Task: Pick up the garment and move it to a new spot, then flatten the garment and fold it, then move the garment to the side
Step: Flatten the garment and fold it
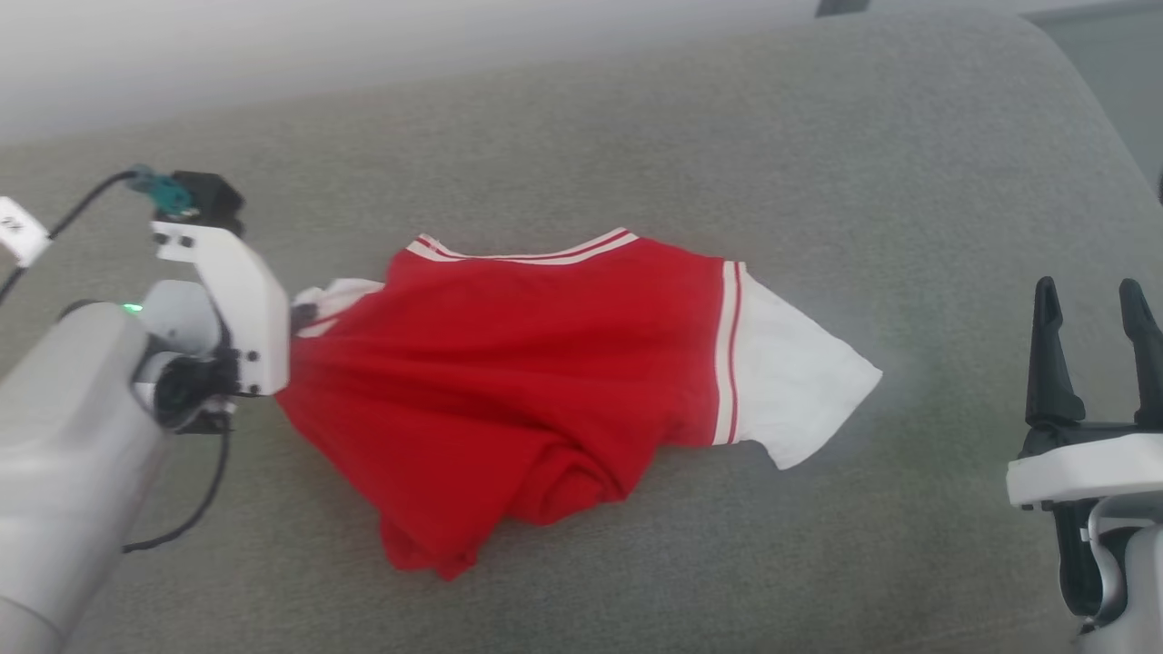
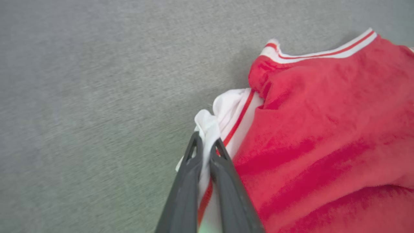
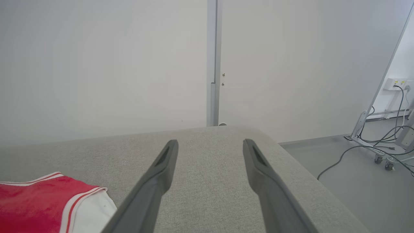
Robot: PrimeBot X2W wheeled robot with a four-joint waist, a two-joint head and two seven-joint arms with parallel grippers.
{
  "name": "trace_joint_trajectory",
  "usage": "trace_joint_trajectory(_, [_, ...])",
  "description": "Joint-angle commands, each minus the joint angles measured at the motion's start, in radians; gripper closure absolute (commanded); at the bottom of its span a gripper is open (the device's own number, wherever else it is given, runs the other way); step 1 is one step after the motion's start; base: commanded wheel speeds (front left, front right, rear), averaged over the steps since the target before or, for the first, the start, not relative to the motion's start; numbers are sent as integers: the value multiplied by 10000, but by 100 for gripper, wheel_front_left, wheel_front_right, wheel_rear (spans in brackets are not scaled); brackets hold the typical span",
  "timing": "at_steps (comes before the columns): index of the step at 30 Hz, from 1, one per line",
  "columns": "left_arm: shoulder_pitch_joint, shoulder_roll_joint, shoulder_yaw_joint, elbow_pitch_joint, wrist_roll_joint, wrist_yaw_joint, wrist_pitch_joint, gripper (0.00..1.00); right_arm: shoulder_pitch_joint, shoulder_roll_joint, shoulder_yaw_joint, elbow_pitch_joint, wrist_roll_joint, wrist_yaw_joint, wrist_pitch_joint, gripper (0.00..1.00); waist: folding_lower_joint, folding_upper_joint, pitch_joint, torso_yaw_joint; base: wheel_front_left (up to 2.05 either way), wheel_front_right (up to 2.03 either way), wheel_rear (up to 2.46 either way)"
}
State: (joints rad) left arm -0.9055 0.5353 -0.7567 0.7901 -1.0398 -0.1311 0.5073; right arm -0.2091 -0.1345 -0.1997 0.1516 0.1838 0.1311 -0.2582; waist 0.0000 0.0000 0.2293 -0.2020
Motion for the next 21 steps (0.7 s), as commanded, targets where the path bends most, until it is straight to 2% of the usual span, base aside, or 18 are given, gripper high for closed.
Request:
trace_joint_trajectory(1, [-77, 151, 63, 67, 73, 17, -115, 100, 70, -30, -27, -29, -2, -5, -76, 0, 0, 0, -139, 192, 0, 0, 0])
trace_joint_trajectory(12, [284, 1101, 282, 424, 464, 497, -1335, 100, 356, -117, -36, -43, -123, -5, -69, 0, 0, 0, -547, 840, 0, 0, 0])
trace_joint_trajectory(16, [506, 969, 467, 308, 24, 351, -1469, 100, 427, -140, 42, -45, -100, -7, -37, 0, 0, 0, -685, 909, 0, 0, 0])
trace_joint_trajectory(21, [833, 807, 339, -870, -266, 164, -1181, 100, 620, -193, 60, -27, -65, -5, 7, 0, 0, 0, -929, 959, 0, 0, 0])
